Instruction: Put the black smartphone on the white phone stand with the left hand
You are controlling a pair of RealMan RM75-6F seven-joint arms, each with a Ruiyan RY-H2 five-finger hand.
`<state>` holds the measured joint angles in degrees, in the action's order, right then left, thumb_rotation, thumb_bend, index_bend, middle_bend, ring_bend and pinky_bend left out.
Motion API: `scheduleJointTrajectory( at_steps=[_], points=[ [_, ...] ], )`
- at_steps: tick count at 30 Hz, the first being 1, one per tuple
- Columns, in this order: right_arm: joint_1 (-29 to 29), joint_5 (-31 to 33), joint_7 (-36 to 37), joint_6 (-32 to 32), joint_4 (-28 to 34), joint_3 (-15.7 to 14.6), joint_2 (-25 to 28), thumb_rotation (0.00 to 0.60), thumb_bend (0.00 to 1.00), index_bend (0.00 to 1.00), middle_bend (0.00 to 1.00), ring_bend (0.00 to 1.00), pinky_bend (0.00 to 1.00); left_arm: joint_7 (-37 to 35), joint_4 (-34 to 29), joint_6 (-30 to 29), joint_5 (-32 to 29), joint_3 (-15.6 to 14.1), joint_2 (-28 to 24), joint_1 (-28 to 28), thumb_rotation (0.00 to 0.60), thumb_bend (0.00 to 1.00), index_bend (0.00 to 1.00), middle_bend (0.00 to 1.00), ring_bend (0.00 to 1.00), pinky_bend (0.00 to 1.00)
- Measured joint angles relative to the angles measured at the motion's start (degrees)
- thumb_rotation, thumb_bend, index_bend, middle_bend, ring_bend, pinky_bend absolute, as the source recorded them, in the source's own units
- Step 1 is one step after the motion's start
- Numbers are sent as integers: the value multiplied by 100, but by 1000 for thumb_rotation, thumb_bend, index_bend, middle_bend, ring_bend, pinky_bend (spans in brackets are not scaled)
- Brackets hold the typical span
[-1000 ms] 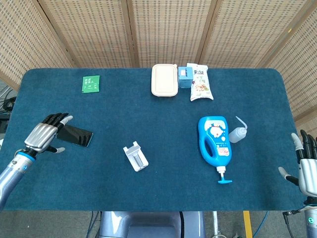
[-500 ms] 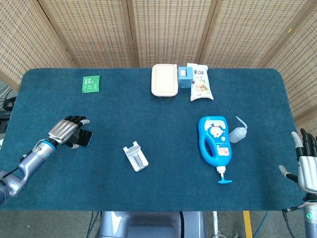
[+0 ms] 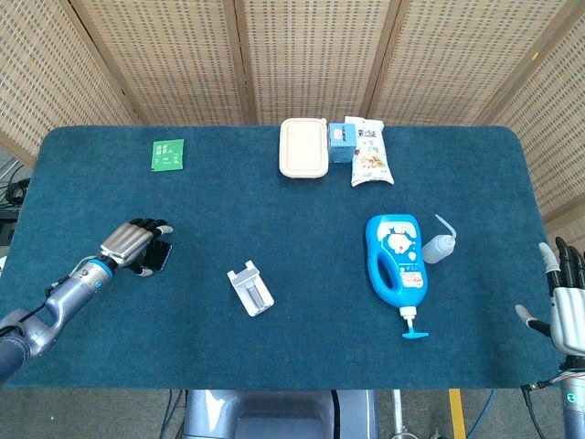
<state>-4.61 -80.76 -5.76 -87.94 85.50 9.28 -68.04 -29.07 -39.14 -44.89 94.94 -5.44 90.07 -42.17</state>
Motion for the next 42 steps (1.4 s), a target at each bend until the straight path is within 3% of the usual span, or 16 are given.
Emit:
scheduleJointTrajectory(
  at_steps=[9, 15, 18, 33, 42],
  points=[
    [-10, 0, -2, 26, 11, -19, 0, 600, 98, 0, 0, 0, 0, -31, 78, 31, -38, -107, 47, -26, 600, 47, 223, 187, 177, 201],
    [-14, -2, 35, 42, 18, -27, 14, 600, 97, 0, 0, 0, 0, 77, 92, -8, -113, -90, 92, -2, 600, 88, 372, 392, 395, 350],
    [-13, 1, 58, 46, 21, -29, 21, 600, 99, 0, 0, 0, 0, 266, 181, -108, -201, -39, 144, 71, 600, 92, 423, 427, 433, 383],
    [-12, -2, 70, 64, 56, -53, 49, 600, 99, 0, 0, 0, 0, 226, -191, -665, -317, 102, -84, 189, 600, 108, 445, 437, 447, 394],
    [-20, 35, 27, 94, 57, -53, 42, 600, 101, 0, 0, 0, 0, 152, -1056, -1119, -250, 216, -484, 139, 600, 107, 446, 437, 447, 394]
  ],
)
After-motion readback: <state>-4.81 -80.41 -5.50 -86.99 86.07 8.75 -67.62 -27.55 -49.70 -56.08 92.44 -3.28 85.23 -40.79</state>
